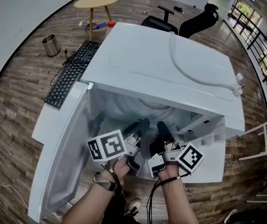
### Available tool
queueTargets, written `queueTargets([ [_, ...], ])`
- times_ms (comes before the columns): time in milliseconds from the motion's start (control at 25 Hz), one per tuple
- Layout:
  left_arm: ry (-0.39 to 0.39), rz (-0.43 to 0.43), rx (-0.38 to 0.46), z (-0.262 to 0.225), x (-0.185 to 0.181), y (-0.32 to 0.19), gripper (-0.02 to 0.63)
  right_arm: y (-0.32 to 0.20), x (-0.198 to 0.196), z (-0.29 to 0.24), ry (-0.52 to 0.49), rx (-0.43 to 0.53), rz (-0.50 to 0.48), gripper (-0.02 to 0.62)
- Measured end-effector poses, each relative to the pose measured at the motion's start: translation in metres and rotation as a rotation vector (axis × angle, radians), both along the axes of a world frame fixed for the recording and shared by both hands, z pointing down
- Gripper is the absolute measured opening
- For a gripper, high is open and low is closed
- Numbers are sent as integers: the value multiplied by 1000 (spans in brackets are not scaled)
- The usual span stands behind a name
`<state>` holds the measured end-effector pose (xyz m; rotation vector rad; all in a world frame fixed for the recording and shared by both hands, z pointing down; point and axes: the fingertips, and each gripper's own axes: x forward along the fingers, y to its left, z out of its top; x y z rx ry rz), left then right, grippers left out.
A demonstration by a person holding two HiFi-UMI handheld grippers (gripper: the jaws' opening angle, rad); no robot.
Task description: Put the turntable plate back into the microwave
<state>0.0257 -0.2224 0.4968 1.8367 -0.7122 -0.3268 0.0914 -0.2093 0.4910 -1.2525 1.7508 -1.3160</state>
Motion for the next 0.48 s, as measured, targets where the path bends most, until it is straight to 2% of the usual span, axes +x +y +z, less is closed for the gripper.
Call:
queueTargets([
  [160, 8, 30, 78, -1, 4, 7, 190, 4, -4, -7, 9, 22, -13, 38],
  [480, -67, 77, 139, 0, 12, 13, 207, 6, -11, 4, -3, -5, -41, 38],
])
